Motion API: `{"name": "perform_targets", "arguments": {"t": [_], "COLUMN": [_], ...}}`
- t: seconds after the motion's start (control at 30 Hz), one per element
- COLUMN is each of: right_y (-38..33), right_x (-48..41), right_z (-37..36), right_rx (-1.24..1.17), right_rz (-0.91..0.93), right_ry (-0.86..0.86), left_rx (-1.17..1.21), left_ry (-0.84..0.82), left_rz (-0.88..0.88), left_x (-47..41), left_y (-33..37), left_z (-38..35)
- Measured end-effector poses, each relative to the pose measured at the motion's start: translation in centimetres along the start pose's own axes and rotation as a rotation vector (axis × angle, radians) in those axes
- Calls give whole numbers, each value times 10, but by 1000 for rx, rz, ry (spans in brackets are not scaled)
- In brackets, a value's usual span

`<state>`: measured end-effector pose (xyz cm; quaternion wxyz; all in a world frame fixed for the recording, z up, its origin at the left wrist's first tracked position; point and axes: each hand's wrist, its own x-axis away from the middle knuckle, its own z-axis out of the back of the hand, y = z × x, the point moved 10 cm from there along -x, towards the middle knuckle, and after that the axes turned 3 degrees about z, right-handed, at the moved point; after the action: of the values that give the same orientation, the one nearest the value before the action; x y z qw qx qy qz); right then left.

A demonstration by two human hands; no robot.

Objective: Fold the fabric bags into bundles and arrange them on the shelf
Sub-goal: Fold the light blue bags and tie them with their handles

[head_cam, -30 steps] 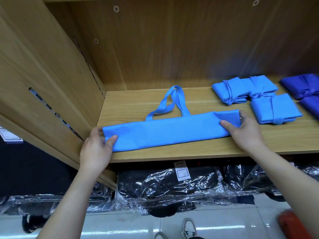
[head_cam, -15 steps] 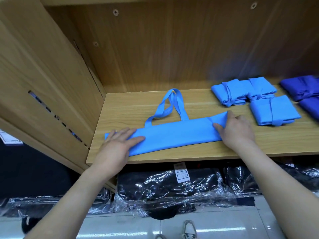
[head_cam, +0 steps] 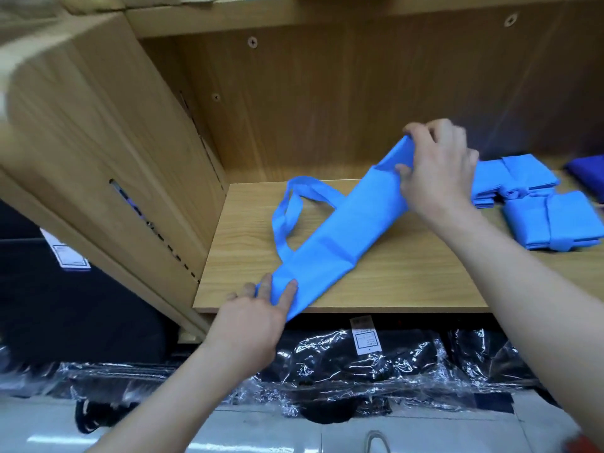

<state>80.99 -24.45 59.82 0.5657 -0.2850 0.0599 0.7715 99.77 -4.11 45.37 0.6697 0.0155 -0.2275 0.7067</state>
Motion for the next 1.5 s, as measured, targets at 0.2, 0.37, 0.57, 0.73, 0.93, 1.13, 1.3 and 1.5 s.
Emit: {"name": "perform_targets", "arguments": {"t": [0.2, 0.37, 0.57, 0.73, 0.93, 1.13, 1.3, 1.5], "right_y": [-93, -71, -57, -48, -43, -21, -11, -5], "right_x": [107, 171, 170, 171, 169, 163, 160, 147], "right_z": [-78, -118, -110, -107, -97, -94, -95, -100], "right_rx": [-123, -75, -281, -445, -722, -949, -869, -746], "right_rz": [582, 672, 662, 586, 353, -5, -196, -255], "right_ry": [-751, -912, -711, -780, -767, -621, -466, -441], "left_rx": [22, 116, 460, 263, 1034, 952, 728, 401], "left_ry": [-209, -222, -168, 309, 292, 286, 466, 618], "left_rz": [99, 11, -298, -330, -322, -160, -53, 13], "left_x": [1, 23, 60, 32, -24, -31, -42, -21], "left_y": [27, 43, 20, -5, 12, 11, 8, -52], "left_z": [0, 10, 8, 29, 47, 38, 44, 47]}}
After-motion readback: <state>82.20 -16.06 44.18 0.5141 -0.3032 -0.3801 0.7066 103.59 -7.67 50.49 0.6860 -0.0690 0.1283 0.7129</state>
